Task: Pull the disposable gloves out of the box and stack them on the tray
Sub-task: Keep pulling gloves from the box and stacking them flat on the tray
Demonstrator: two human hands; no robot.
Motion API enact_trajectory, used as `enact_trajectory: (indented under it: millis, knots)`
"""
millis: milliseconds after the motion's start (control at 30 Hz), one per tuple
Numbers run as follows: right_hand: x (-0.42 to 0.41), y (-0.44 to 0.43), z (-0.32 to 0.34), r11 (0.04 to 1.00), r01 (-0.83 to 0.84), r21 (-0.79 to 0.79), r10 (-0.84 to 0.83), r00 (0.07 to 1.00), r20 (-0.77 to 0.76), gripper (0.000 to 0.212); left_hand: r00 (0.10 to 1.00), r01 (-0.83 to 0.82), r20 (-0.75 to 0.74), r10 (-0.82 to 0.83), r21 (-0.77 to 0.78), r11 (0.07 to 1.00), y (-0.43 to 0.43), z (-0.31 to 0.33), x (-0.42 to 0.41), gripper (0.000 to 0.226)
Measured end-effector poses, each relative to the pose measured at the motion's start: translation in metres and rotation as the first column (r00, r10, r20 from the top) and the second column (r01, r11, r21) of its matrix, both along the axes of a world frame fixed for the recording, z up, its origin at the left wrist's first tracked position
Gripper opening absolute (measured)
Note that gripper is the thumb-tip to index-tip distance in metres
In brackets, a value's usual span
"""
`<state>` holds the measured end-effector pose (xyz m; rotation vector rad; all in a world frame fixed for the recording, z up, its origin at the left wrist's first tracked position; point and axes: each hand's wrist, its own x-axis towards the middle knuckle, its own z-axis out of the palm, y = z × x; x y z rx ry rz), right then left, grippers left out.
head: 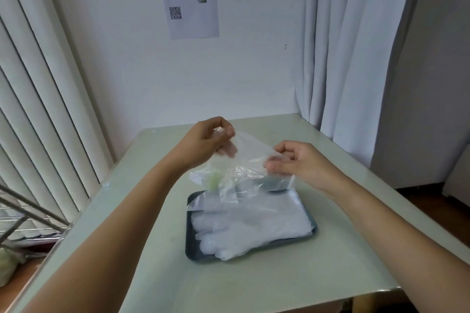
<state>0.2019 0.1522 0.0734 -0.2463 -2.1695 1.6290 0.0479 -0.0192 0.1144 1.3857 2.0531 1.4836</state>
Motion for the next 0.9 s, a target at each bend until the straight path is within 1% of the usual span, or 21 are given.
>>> enact_trajectory:
  millis: [67, 133, 167, 233, 300, 367, 467, 533, 600, 667, 700, 767, 833, 900]
  knots:
    - [-0.001, -0.003, -0.005, 0.999, 0.008, -0.051, -0.006, 0.999, 0.042, 0.015, 0.999, -0.012, -0.044, 0.011, -0.038, 0.999, 0.006, -0.004, 0.002, 0.015]
    - [-0.003, -0.006, -0.012, 0.989, 0.026, -0.149, -0.018, 0.998, 0.056, 0.014, 0.992, -0.069, -0.112, 0.055, -0.122, 0.990, 0.012, -0.011, 0.000, 0.015]
    - [-0.004, -0.006, -0.017, 0.984, 0.048, -0.172, -0.034, 0.996, 0.084, 0.016, 0.984, -0.102, -0.160, 0.074, -0.174, 0.980, 0.016, -0.015, -0.002, 0.016]
    - [-0.006, -0.004, -0.028, 0.981, 0.122, -0.152, -0.094, 0.979, 0.181, 0.022, 0.968, -0.141, -0.240, 0.073, -0.277, 0.950, 0.024, -0.026, -0.008, 0.015]
    - [-0.008, 0.002, -0.041, 0.977, 0.196, -0.079, -0.167, 0.946, 0.279, 0.028, 0.959, -0.155, -0.278, 0.048, -0.380, 0.912, 0.034, -0.043, -0.013, 0.014]
    - [-0.011, 0.008, -0.054, 0.971, 0.226, 0.076, -0.238, 0.900, 0.365, 0.032, 0.958, -0.168, -0.285, 0.036, -0.454, 0.875, 0.045, -0.062, -0.017, 0.013]
    - [-0.017, 0.015, -0.071, 0.916, 0.203, 0.347, -0.357, 0.809, 0.467, 0.037, 0.962, -0.177, -0.271, 0.040, -0.503, 0.846, 0.059, -0.090, -0.021, 0.010]
    - [-0.019, 0.015, -0.081, 0.874, 0.182, 0.450, -0.416, 0.758, 0.503, 0.040, 0.951, -0.188, -0.309, 0.020, -0.524, 0.830, 0.067, -0.106, -0.024, 0.009]
    - [-0.021, 0.014, -0.089, 0.848, 0.166, 0.503, -0.450, 0.726, 0.520, 0.041, 0.956, -0.192, -0.291, 0.035, -0.531, 0.826, 0.069, -0.119, -0.029, 0.009]
    - [-0.023, 0.015, -0.095, 0.842, 0.162, 0.514, -0.456, 0.723, 0.519, 0.037, 0.969, -0.199, -0.229, 0.092, -0.505, 0.840, 0.071, -0.128, -0.034, 0.011]
    - [-0.024, 0.015, -0.097, 0.842, 0.166, 0.513, -0.456, 0.726, 0.514, 0.034, 0.962, -0.240, -0.236, 0.139, -0.482, 0.843, 0.070, -0.131, -0.037, 0.010]
    - [-0.025, 0.016, -0.100, 0.843, 0.177, 0.508, -0.457, 0.733, 0.503, 0.030, 0.907, -0.388, -0.336, 0.255, -0.426, 0.818, 0.068, -0.132, -0.041, 0.007]
    - [-0.026, 0.015, -0.104, 0.845, 0.194, 0.498, -0.460, 0.739, 0.492, 0.028, 0.837, -0.506, -0.408, 0.365, -0.321, 0.801, 0.064, -0.128, -0.040, 0.016]
    - [-0.026, 0.015, -0.107, 0.833, 0.204, 0.514, -0.480, 0.728, 0.489, 0.027, 0.821, -0.499, -0.436, 0.369, -0.231, 0.836, 0.060, -0.125, -0.032, 0.020]
